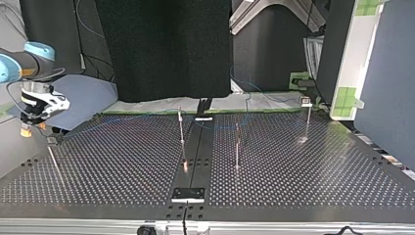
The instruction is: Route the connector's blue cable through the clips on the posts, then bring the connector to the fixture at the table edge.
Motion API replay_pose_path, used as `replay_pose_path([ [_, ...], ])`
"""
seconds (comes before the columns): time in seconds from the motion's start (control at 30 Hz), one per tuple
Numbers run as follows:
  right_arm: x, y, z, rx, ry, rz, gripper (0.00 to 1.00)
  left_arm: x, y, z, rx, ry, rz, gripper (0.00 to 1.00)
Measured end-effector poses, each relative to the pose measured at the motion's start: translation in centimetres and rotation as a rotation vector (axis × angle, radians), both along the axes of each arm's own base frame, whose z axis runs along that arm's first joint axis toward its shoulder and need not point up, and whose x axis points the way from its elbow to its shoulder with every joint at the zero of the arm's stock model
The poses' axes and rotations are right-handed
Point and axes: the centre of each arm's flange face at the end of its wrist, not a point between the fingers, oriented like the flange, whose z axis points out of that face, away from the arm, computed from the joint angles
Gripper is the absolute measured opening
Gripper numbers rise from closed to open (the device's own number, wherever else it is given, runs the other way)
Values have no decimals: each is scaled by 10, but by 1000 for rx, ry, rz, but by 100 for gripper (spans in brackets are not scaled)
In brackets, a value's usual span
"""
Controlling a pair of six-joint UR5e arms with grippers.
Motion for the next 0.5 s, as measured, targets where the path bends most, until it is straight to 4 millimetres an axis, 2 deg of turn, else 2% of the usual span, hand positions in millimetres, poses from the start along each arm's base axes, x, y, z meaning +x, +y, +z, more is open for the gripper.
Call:
replay_pose_path([
  [0.33, 37, 35, 20, -72, -6, -9, 100, 0, 3, 1, 2, -8, 28, 100],
  [0.5, 60, 63, 25, -65, 25, -11, 100, 0, 4, 1, 5, -9, 34, 100],
])
